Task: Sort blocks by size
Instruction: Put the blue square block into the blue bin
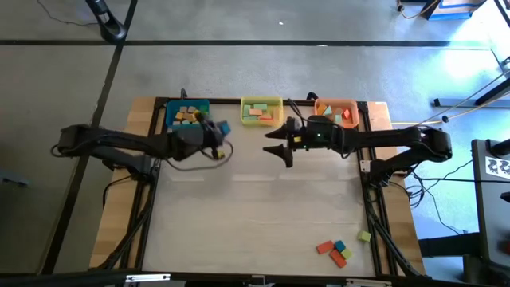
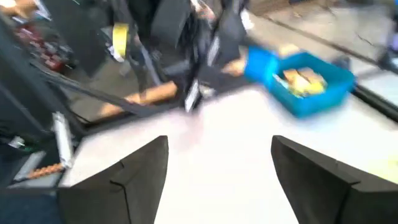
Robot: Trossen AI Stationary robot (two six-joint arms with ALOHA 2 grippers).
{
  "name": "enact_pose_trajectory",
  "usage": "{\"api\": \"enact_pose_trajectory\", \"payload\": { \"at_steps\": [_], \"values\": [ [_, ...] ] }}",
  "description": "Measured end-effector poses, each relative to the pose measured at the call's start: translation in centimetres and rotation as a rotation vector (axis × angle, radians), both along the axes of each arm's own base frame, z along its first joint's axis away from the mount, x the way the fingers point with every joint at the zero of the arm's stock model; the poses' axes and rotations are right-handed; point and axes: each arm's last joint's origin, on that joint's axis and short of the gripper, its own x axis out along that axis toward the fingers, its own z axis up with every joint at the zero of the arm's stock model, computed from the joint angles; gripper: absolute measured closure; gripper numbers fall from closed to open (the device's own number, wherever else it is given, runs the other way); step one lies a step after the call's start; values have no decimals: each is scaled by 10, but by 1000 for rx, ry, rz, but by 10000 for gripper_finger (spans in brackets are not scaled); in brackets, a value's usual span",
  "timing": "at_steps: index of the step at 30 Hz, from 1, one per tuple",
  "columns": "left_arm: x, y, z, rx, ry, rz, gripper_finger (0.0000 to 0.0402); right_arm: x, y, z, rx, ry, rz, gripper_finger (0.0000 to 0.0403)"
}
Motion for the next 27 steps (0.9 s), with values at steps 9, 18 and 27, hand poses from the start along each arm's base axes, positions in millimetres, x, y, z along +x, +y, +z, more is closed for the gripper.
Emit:
{"api": "enact_pose_trajectory", "payload": {
  "at_steps": [9, 18, 27],
  "values": [
    [-43, 77, -10, -196, -33, 426, 284, -1, -2, -11, -4, 100, -83, 121],
    [-70, 129, -40, -513, -103, 547, 283, 0, -4, -13, -43, 104, -134, 120],
    [-74, 145, -64, -600, -59, 626, 219, 6, -5, -23, -39, 143, -133, 120]
  ]
}}
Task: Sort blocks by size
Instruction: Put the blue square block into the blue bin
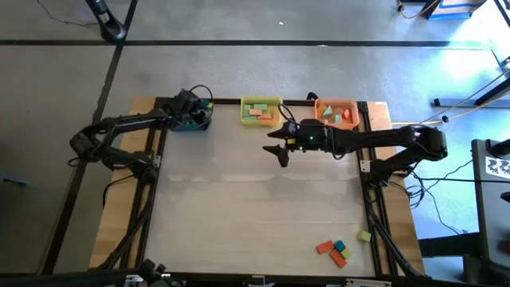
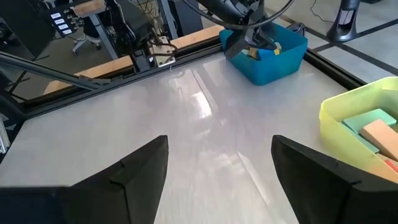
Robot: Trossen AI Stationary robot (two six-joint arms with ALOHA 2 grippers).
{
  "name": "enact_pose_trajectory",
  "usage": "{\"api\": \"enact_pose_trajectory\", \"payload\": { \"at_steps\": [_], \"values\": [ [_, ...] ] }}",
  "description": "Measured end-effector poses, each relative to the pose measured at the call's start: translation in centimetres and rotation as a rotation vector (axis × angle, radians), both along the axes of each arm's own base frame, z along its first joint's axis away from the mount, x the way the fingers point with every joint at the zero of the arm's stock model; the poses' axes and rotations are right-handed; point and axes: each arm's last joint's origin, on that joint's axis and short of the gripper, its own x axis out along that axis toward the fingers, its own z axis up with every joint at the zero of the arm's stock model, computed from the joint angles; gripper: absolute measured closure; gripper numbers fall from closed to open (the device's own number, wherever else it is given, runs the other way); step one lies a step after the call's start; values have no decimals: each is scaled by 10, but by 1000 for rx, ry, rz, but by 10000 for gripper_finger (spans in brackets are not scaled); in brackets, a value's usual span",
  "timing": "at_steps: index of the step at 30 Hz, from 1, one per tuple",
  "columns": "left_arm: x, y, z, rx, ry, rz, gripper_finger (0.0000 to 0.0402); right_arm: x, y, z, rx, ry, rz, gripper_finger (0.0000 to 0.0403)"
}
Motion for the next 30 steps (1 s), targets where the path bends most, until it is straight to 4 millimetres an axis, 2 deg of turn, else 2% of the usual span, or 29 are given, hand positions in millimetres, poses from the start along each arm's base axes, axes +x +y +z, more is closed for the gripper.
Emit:
{"api": "enact_pose_trajectory", "payload": {
  "at_steps": [4, 8, 16, 19, 23, 30],
  "values": [
    [-1, -1, 5, -3, 1, -1, 193, 0, 0, -1, 1, 3, 0, 120],
    [2, -6, 23, 37, -56, -11, 185, 1, 0, 1, -2, -10, 0, 120],
    [16, -38, 59, 210, -136, -215, 190, 2, 1, 9, -7, -81, 23, 120],
    [19, -49, 65, 222, -162, -258, 190, -4, 15, 14, 5, -70, 135, 120],
    [23, -59, 63, 196, -147, -302, 190, -17, 44, 18, 23, 21, 240, 120],
    [29, -66, 63, 193, -152, -347, 190, -43, 98, 17, 27, 319, 241, 120]
  ]
}}
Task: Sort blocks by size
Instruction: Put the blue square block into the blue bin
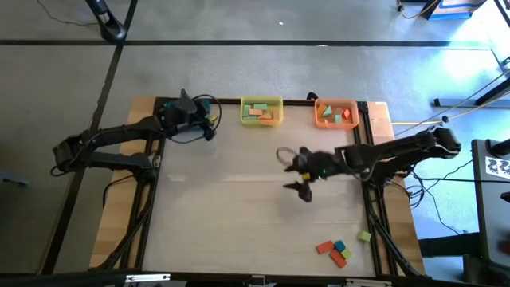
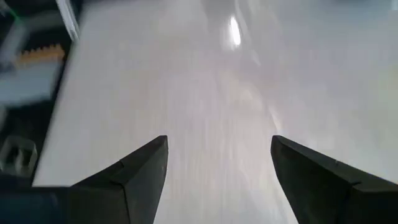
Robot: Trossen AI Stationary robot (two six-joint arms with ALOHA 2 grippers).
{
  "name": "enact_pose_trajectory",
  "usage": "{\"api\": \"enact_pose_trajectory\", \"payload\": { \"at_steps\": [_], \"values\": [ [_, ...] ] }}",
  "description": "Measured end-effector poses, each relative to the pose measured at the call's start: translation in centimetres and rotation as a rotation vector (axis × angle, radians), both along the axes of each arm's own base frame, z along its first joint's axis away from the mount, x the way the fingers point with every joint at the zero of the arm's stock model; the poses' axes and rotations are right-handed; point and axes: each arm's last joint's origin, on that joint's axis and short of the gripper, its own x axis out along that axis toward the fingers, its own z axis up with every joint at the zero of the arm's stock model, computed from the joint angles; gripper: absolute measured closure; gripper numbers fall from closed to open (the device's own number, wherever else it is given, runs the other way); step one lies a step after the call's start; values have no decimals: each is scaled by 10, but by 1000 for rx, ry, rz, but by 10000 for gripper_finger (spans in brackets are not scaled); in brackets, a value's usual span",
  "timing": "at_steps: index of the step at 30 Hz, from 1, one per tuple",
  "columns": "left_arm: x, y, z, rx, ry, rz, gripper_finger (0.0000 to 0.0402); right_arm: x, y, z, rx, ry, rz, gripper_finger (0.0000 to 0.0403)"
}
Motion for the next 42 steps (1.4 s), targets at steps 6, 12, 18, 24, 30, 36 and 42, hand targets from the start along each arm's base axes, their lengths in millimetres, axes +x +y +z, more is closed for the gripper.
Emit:
{"api": "enact_pose_trajectory", "payload": {
  "at_steps": [6, 12, 18, 24, 30, 36, 42],
  "values": [
    [4, -7, -1, -12, -4, -28, 190, -24, 33, -11, 48, 228, -53, 120],
    [9, -17, -1, -50, -45, -48, 190, -43, 62, -16, 149, 329, -92, 120],
    [17, -32, 0, -92, -88, -93, 190, -63, 100, -24, 220, 388, -119, 120],
    [24, -52, -1, -181, -155, -123, 190, -86, 136, -45, 380, 626, -252, 120],
    [30, -70, 0, -258, -212, -154, 190, -103, 161, -66, 434, 851, -354, 120],
    [31, -78, 0, -309, -255, -143, 190, -105, 172, -84, 397, 938, -379, 120],
    [33, -79, 3, -306, -289, -150, 190, -103, 180, -103, 355, 976, -394, 120]
  ]
}}
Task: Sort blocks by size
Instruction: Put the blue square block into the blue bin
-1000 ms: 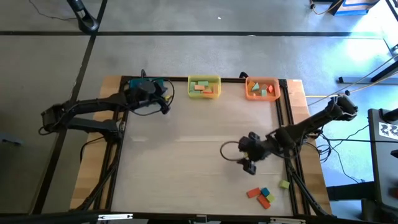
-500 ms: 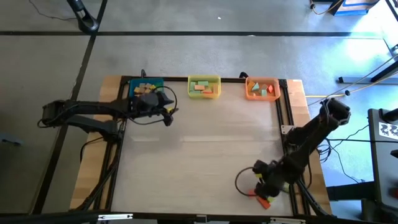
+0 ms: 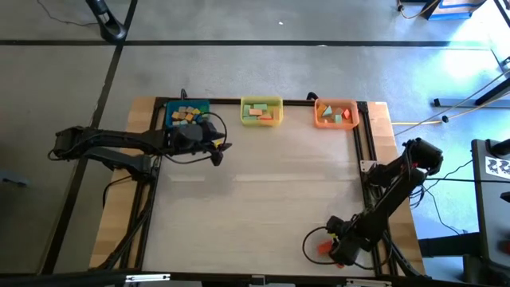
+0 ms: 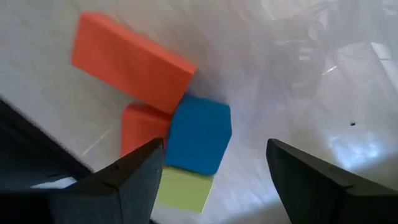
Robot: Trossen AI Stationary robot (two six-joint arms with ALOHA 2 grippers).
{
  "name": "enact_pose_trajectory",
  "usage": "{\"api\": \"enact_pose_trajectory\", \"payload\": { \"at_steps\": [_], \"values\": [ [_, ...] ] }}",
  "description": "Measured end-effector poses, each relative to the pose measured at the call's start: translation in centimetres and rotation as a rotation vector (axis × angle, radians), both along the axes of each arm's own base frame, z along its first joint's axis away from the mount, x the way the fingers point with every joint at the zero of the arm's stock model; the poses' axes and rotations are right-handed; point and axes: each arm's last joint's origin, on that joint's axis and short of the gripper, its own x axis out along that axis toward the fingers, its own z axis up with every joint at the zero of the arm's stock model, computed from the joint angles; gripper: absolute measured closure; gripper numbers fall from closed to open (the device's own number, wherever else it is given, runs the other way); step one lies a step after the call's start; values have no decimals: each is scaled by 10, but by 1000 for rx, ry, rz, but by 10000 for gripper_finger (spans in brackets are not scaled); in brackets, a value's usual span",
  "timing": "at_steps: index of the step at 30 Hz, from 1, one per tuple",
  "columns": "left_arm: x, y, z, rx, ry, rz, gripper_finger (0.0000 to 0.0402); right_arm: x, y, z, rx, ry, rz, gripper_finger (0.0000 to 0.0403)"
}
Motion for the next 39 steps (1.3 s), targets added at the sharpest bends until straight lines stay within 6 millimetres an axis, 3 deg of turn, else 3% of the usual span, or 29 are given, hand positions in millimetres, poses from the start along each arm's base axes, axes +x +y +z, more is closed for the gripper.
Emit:
{"api": "enact_pose_trajectory", "payload": {
  "at_steps": [9, 24, 31, 39],
  "values": [
    [1, 0, 1, 30, -2, -16, 190, 3, -2, -5, -30, 4, -12, 127],
    [1, 0, 1, 39, 6, -21, 190, -4, -9, -14, -69, 48, 18, 205],
    [1, 0, 1, 37, 5, -20, 190, -5, -12, -14, -101, 34, 72, 272],
    [1, 0, 1, 36, 4, -19, 190, -10, -18, -14, -156, 71, 132, 273]
  ]
}}
